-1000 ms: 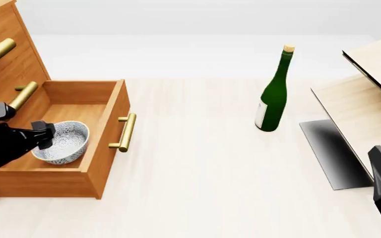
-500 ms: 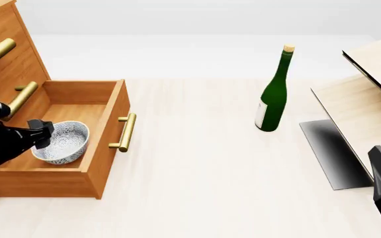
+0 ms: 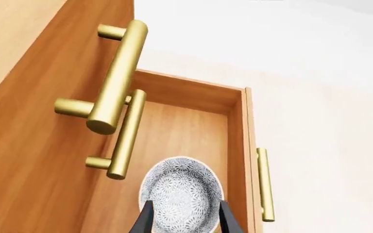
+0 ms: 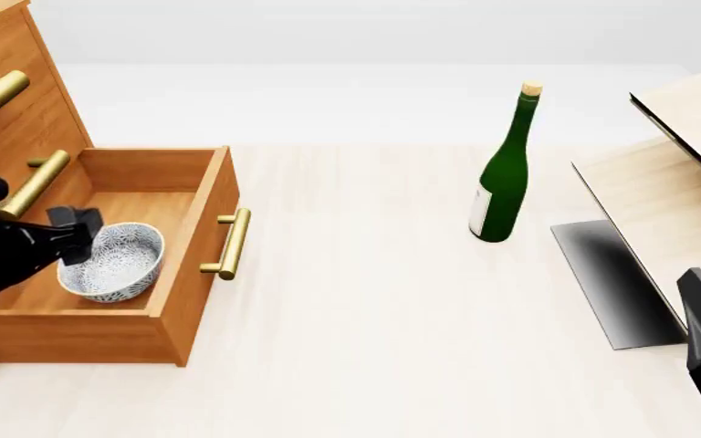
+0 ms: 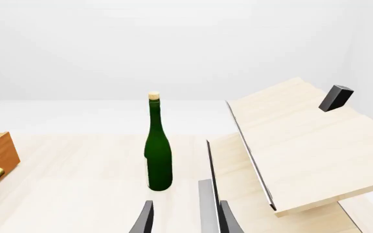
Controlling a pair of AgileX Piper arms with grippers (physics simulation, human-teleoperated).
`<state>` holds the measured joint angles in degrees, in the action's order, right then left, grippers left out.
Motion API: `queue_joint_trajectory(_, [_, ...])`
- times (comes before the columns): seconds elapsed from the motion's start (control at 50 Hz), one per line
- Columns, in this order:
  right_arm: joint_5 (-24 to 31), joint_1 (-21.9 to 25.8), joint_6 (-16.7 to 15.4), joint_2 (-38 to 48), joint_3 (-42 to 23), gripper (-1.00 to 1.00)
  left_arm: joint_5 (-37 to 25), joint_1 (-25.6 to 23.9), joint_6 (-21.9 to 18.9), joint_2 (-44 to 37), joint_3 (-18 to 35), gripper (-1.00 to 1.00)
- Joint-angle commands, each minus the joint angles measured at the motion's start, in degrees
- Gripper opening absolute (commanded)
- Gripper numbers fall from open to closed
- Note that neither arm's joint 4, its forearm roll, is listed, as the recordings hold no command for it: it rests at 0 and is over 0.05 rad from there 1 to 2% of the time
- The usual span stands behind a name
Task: Put the bowl in the bottom drawer of the cabinet and close it.
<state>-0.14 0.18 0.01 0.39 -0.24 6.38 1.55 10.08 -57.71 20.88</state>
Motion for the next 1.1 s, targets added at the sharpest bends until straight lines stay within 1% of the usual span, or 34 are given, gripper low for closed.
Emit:
queue_joint_trajectory(0.02, [0.00,0.00,0.00,-0.01,0.00,1.00,-3.06,-3.34,0.12,3.54,0.89,1.00])
queue_joint_trajectory(0.14, [0.00,0.02,0.00,0.00,0.00,1.00,-3.86,-6.13,0.82,4.24,1.25,1.00])
queue_joint_trajectory(0.26, [0.00,-0.01,0.00,0.00,0.00,1.00,-4.66,-7.84,1.21,4.87,1.66,1.00])
queue_joint_trajectory(0.4, [0.00,0.00,0.00,0.00,0.00,1.00,-4.21,-10.73,2.06,4.84,1.47,1.00])
queue_joint_trajectory(0.72, [0.00,0.00,0.00,0.00,0.00,1.00,-4.86,-14.08,2.19,6.18,1.80,1.00])
queue_joint_trajectory(0.84, [0.00,0.00,0.00,-0.01,0.00,1.00,-5.62,-16.81,2.64,7.00,2.22,1.00])
queue_joint_trajectory(0.92, [0.00,-0.01,0.00,0.01,0.00,1.00,-5.52,-17.76,2.65,6.99,2.18,1.00])
queue_joint_trajectory(0.96, [0.00,0.00,0.00,-0.01,0.00,1.00,-5.47,-17.54,1.96,7.44,2.13,1.00])
queue_joint_trajectory(1.1, [0.00,0.00,0.00,0.00,0.00,1.00,-5.45,-19.98,2.52,7.17,2.58,1.00])
